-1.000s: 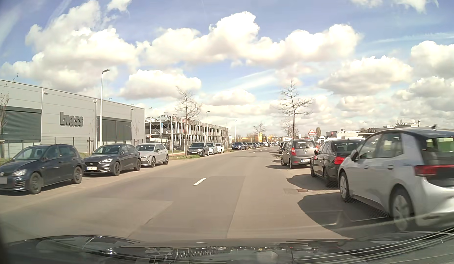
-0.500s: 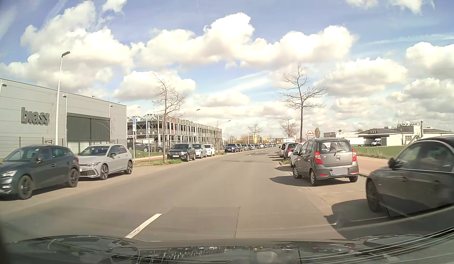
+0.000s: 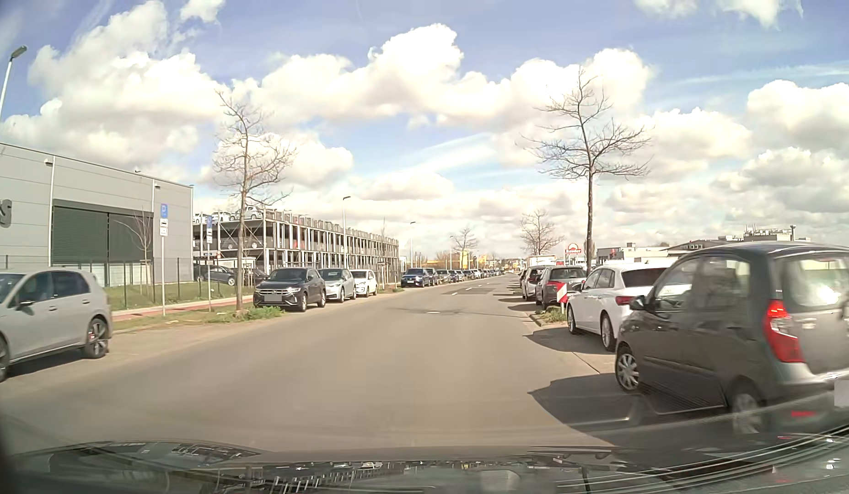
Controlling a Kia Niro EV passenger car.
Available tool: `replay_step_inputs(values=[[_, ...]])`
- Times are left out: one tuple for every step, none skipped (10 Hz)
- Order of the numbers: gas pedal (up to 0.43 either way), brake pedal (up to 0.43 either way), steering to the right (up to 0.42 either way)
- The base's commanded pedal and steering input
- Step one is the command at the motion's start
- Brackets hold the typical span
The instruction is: Follow the waypoints while adhering to traffic rules and regulations
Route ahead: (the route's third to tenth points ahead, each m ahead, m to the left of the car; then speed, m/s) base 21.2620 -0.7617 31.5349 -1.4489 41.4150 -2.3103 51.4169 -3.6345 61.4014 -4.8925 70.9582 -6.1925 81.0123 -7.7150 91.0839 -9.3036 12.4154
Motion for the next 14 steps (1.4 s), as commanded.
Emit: replay_step_inputs(values=[[0.028,0.000,0.016],[0.028,0.000,0.015],[0.028,0.000,0.015],[0.028,0.000,0.015],[0.028,0.000,0.015],[0.028,0.000,0.015],[0.028,0.000,0.014],[0.028,0.000,0.014],[0.028,0.000,0.013],[0.028,0.000,0.013],[0.028,0.000,0.013],[0.059,0.000,0.013],[0.059,0.000,0.012],[0.067,0.000,0.011]])
